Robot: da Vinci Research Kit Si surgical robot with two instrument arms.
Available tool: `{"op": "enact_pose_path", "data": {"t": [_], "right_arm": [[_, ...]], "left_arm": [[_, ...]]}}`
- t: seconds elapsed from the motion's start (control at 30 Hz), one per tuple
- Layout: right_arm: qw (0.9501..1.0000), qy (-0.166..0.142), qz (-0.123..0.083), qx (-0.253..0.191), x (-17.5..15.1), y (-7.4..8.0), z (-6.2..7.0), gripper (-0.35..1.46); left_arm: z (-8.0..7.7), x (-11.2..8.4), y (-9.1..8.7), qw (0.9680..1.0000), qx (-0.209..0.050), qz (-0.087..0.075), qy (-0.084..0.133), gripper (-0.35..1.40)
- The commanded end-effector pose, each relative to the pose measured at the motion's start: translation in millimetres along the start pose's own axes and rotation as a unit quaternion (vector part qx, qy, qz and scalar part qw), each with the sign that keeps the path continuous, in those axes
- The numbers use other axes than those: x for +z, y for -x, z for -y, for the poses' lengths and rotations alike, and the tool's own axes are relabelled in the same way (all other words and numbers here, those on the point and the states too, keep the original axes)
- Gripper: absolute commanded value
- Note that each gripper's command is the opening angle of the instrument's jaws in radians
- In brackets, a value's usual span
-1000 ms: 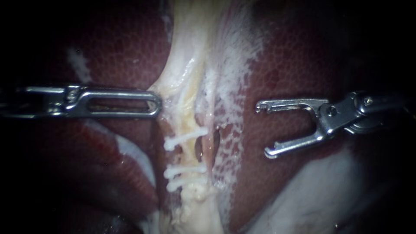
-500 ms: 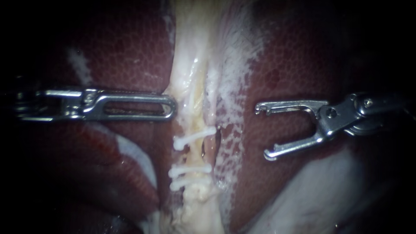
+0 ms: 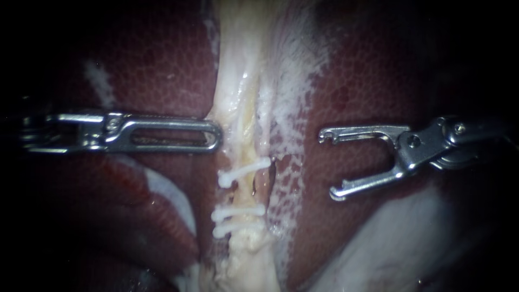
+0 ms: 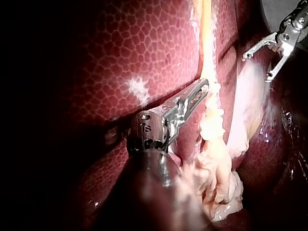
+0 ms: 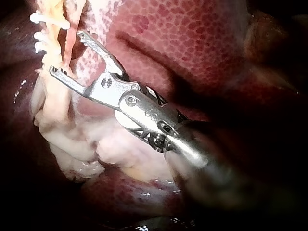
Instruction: Going back third clip left tube
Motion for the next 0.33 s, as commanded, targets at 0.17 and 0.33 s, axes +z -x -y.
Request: {"op": "enact_pose_path", "data": {"t": [0.17,0.33], "right_arm": [[1.0,0.0,0.0,0.0,0.0,0.0,0.0,0.6],[1.0,0.0,0.0,0.0,-0.1,0.0,0.0,0.6]], "left_arm": [[-0.1,0.2,-0.2,1.0,0.0,-0.001,0.0,-0.35],[-0.1,0.2,-0.2,1.0,0.0,-0.001,0.0,-0.35]]}}
